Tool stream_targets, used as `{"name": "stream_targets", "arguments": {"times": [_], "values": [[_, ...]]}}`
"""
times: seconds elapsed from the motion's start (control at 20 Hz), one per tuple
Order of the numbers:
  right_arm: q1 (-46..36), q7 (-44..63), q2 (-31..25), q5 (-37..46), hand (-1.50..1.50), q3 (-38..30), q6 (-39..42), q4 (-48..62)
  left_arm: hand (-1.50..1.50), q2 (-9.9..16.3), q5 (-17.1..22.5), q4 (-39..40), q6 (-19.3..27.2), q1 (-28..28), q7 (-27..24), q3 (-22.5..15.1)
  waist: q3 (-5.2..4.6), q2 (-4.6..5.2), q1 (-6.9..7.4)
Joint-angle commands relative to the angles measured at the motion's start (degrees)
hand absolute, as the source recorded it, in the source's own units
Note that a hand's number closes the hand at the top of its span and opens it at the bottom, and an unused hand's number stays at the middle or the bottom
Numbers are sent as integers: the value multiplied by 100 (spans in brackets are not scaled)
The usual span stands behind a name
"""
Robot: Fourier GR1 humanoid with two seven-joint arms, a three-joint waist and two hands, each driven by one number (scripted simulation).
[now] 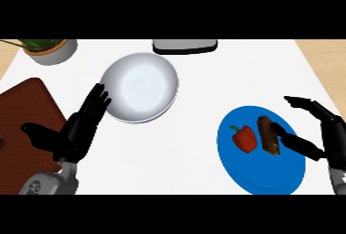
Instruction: Pick the bell pepper from the plate and place it in the bowl
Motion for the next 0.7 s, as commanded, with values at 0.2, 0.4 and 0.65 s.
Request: {"name": "stream_targets", "arguments": {"times": [0.2,0.4,0.65], "values": [[1124,822,-413,2240,-150,1240,-747,-1569,0,-133,-126,108,-178,-247,229,-296,1,18,246],[944,2359,-1129,3441,-150,1078,-528,-1512,0,-358,-311,87,-82,-13,114,-623,-24,14,281],[943,4648,-1170,4098,-150,1494,646,-2481,0,-202,-149,66,-250,-99,147,-381,-28,20,338]]}}
